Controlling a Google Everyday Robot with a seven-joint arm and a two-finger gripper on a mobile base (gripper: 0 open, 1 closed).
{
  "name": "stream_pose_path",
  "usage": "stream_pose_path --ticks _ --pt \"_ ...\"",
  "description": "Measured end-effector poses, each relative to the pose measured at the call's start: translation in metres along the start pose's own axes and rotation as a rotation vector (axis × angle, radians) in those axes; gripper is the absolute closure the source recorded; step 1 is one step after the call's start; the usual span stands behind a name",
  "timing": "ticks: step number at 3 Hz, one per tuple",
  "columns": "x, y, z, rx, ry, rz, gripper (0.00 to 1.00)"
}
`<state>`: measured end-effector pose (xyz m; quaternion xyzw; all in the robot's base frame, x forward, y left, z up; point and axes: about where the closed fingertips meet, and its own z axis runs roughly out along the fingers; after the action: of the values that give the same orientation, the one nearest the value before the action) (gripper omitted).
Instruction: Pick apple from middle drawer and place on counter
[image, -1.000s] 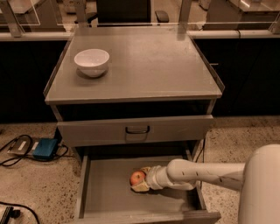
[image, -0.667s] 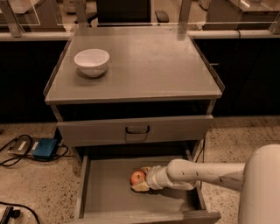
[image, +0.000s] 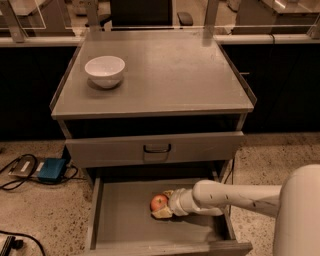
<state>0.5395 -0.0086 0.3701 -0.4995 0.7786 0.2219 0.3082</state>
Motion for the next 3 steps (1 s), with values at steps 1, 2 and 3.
stream_pose_path --ticks 1,2,3 --pt "-0.030 0.007 -0.052 -0.007 -0.022 -0.038 1.00" --pt "-0.064 0.008 -0.099 0.009 -0.040 -0.092 1.00" --pt "-0.099 0.017 -0.147 0.029 -0.062 -0.158 1.00"
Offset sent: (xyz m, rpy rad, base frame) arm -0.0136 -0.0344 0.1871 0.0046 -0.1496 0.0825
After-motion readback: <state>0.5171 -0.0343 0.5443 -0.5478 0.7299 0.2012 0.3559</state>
